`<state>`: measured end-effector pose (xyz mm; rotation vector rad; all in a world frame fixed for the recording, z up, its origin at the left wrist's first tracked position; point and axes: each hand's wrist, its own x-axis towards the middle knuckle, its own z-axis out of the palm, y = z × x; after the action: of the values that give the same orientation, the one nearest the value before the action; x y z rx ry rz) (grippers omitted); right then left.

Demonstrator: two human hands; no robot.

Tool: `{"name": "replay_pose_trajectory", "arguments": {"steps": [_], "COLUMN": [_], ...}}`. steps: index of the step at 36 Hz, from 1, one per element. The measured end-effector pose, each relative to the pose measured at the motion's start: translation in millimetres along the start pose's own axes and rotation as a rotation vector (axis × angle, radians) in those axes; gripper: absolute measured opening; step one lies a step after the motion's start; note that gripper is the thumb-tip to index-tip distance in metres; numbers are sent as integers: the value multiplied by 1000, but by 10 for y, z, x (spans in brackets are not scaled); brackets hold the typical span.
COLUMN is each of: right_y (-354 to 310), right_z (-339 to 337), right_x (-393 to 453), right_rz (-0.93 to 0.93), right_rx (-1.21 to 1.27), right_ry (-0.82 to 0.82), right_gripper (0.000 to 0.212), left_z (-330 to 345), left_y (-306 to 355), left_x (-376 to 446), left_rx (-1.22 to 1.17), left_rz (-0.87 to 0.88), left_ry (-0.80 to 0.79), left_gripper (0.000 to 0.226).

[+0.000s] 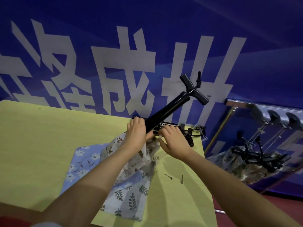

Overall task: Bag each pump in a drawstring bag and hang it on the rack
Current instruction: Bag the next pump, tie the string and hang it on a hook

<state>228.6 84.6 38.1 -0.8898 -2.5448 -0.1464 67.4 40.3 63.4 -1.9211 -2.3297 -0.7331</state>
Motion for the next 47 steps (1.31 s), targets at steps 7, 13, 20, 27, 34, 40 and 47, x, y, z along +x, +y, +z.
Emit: {"name": "replay_pose_trajectory", "arguments": {"steps": [7, 13, 20, 27, 34, 40, 47], "right_y": [-46, -8, -134, -184, -219, -269, -402], "right_z": [135, 155, 64, -61, -158, -300, -410], "right_x": [193, 253, 306, 414, 440, 569, 900], "right_rz": [344, 321, 619, 638, 498, 509, 486], "right_rx": [142, 253, 922, 892, 684, 1052, 1172], "right_ry": [-300, -325, -123, -249, -326, -171, 43], "right_gripper": [53, 21, 6, 21, 28, 17, 39], "left_z": [-121, -182, -197, -202, -204, -190, -135], "left_y": [-77, -149, -195, -251, -317, -388, -385], "left_x": [-43, -81, -94, -69, -95, -100, -95], "left_rx": [-91, -201, -258, -303, -294, -262, -238], "left_rz": [-16, -62, -117, -170, -190, -200, -174], "left_ry": [33, 68, 93, 122, 153, 168, 117], "left_gripper": [41, 38, 38, 36, 37, 38, 35]}}
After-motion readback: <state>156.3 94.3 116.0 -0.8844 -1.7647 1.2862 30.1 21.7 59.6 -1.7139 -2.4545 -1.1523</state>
